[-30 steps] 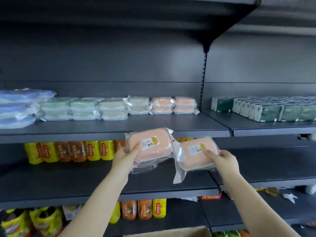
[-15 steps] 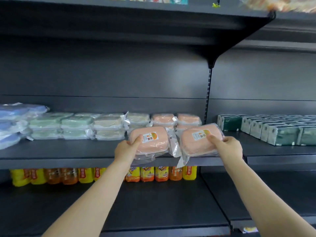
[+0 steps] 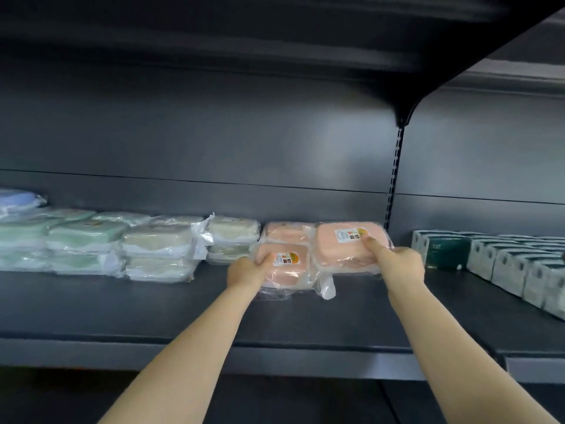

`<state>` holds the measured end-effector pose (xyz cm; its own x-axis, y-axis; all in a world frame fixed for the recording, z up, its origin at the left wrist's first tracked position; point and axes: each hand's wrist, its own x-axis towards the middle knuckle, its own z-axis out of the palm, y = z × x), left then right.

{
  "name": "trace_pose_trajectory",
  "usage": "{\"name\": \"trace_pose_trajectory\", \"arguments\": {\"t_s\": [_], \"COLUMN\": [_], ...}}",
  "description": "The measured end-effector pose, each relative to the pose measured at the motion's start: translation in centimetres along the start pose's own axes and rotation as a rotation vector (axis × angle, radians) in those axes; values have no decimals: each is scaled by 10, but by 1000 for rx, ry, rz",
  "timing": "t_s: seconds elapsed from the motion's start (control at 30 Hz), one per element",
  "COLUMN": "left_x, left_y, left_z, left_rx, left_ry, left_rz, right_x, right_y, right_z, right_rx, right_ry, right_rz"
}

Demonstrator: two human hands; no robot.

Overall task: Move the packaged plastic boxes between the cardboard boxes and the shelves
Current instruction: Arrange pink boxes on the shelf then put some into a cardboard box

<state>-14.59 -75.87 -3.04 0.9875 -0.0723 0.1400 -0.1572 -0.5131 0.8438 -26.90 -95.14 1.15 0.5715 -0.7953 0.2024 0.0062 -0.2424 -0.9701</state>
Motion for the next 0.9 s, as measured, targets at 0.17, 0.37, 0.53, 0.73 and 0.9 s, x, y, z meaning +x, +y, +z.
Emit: {"name": "trace_pose_trajectory", "arguments": {"t_s": [0.17,0.37,0.53,0.73,0.9], "left_x": [17,34,33,42,37], "left_y": [6,-12,-8,-12,-16], "left_z": [13,8,12,7,-10], "left_rx": [119,20,89,118,30], "left_ry": [-164,-309,-264,-287,-329], "left_rz": [119,142,244,208,250], "right_x": [17,21,28,30,28], "right_y": [11,23,20,-1,-13], "right_z": [11,21,35,58,73], "right_rx": [-39,-5,-10,-44,-133], "right_ry": [-3,-8,-33,-91,-150], "right_rz": [7,39,63,48,25]}}
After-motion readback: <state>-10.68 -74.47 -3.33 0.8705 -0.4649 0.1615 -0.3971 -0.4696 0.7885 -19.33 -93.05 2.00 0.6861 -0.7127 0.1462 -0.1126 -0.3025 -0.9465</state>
